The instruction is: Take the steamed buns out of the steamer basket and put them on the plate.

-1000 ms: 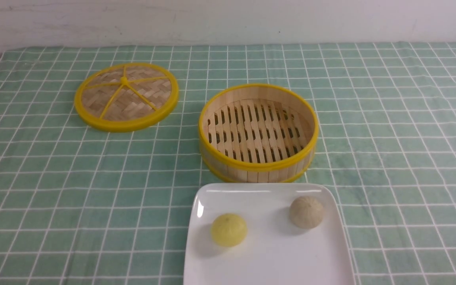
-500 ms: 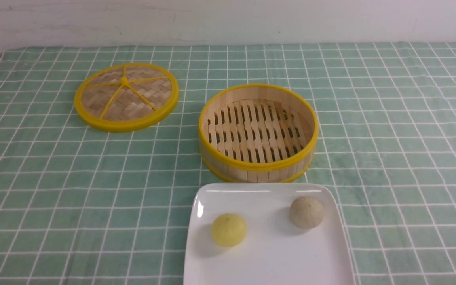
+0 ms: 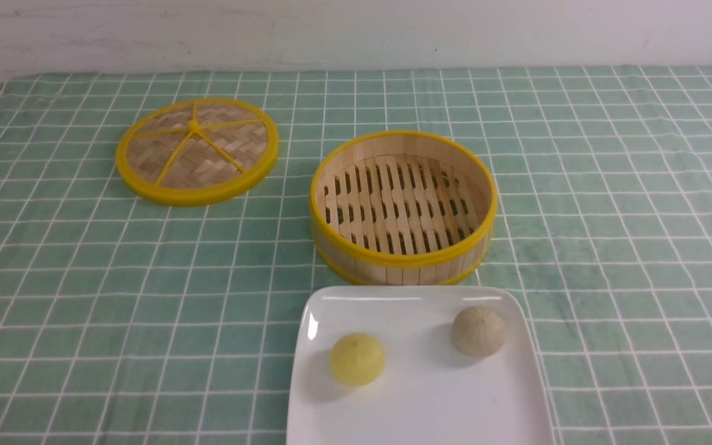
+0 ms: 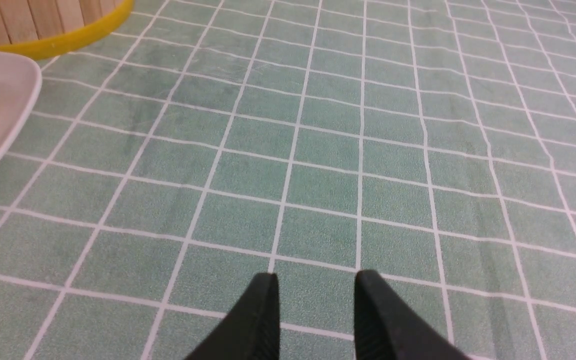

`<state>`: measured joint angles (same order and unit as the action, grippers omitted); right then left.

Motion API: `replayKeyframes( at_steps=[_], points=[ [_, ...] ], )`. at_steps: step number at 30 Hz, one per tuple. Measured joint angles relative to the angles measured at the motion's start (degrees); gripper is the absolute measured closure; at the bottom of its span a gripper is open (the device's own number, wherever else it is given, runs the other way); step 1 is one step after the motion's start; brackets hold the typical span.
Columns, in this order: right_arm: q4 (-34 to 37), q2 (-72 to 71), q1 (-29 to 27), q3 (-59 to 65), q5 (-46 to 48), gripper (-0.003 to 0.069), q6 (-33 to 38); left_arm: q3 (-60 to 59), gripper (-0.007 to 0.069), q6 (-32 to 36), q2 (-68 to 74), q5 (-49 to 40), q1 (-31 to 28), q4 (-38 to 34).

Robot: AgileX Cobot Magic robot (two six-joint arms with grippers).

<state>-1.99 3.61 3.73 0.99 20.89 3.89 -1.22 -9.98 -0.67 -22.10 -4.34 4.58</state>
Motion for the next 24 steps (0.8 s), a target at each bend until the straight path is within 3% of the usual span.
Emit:
replayKeyframes(
  at_steps=[9,24],
  points=[
    [-0.44,0.00,0.00,0.00,-0.05,0.0419,-3.89,0.00,0.0351,0.00,0.00,0.00,0.00,0.00],
    [-1.97,0.00,0.00,0.00,-0.05,0.0419,-3.89,0.00,0.0351,0.00,0.00,0.00,0.00,0.00]
  ],
)
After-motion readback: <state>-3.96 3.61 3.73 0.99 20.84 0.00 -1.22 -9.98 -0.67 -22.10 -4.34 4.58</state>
